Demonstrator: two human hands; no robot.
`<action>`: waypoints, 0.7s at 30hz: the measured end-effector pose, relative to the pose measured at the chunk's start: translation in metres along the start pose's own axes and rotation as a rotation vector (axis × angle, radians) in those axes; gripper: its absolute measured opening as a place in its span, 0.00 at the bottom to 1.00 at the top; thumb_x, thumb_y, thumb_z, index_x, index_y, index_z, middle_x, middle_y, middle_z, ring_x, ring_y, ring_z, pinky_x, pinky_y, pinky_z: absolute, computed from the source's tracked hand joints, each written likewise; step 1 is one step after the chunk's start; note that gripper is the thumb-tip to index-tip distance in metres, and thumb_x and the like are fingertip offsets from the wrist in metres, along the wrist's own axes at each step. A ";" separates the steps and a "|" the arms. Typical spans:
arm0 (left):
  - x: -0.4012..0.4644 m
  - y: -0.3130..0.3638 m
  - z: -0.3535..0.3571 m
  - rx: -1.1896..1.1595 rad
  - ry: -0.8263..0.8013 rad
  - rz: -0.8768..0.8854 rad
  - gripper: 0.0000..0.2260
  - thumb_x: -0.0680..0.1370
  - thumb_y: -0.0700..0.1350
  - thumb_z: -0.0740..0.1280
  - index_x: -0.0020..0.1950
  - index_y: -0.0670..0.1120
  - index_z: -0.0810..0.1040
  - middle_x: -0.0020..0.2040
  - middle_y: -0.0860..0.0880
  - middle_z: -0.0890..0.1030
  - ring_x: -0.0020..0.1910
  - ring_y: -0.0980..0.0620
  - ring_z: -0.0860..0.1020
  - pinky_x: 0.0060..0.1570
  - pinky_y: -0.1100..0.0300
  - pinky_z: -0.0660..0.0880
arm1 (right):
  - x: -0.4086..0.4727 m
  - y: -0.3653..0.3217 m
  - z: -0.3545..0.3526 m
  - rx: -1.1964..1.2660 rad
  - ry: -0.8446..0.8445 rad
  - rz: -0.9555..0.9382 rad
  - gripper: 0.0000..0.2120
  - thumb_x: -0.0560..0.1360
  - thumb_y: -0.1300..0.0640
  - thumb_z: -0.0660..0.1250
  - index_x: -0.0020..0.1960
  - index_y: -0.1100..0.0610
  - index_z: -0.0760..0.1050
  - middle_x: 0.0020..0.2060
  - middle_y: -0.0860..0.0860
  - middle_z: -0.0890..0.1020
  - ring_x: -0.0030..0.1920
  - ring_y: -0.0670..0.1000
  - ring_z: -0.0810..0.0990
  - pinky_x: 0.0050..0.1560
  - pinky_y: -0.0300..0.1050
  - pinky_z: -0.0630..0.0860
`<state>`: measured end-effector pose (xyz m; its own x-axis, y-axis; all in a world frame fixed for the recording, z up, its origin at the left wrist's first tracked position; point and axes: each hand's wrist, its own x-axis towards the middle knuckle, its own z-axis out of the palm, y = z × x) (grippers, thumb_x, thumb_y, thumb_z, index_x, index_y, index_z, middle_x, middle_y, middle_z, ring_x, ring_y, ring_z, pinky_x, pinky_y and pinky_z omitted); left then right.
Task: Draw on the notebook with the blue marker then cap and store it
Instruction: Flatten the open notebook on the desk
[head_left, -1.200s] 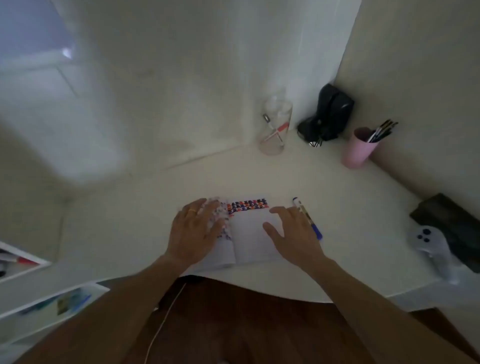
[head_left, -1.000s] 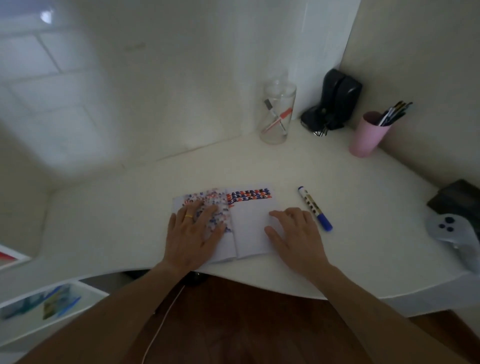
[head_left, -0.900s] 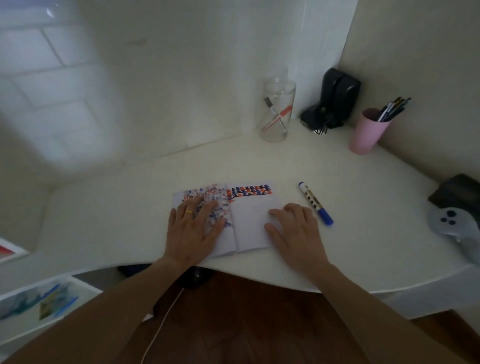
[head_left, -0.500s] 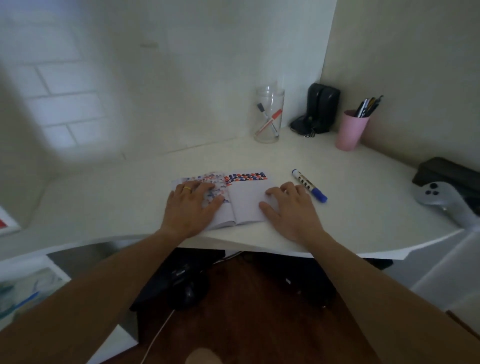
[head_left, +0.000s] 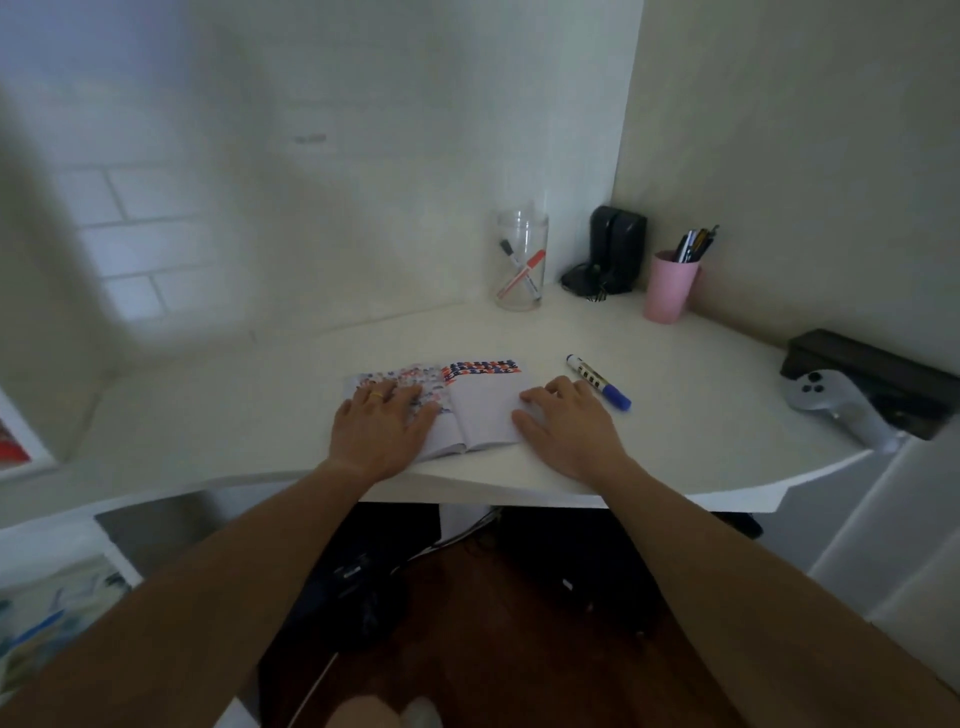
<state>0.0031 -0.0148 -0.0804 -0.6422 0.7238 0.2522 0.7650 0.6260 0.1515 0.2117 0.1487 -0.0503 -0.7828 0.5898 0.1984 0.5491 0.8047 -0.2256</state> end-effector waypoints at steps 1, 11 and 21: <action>0.002 -0.003 0.002 0.009 -0.003 0.012 0.39 0.76 0.71 0.35 0.74 0.57 0.71 0.77 0.46 0.73 0.76 0.41 0.68 0.74 0.41 0.66 | 0.002 0.002 0.002 0.007 0.005 0.002 0.24 0.80 0.39 0.54 0.71 0.48 0.71 0.65 0.54 0.75 0.66 0.57 0.71 0.67 0.52 0.69; 0.016 -0.001 -0.024 0.085 0.045 0.148 0.34 0.73 0.69 0.47 0.65 0.55 0.80 0.65 0.47 0.81 0.65 0.43 0.78 0.63 0.47 0.73 | 0.021 0.010 0.004 0.046 0.001 -0.032 0.23 0.79 0.38 0.56 0.70 0.43 0.71 0.64 0.47 0.75 0.66 0.51 0.72 0.67 0.51 0.71; 0.101 0.003 -0.025 -0.085 0.218 0.240 0.18 0.79 0.63 0.62 0.53 0.52 0.83 0.60 0.50 0.83 0.61 0.45 0.80 0.55 0.48 0.77 | 0.085 0.046 -0.018 -0.276 -0.053 0.322 0.19 0.78 0.53 0.62 0.69 0.52 0.69 0.58 0.55 0.79 0.55 0.59 0.79 0.52 0.53 0.78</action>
<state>-0.0583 0.0529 -0.0305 -0.4245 0.7631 0.4873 0.9006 0.4115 0.1400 0.1760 0.2369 -0.0271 -0.5687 0.8153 0.1089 0.8200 0.5723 -0.0025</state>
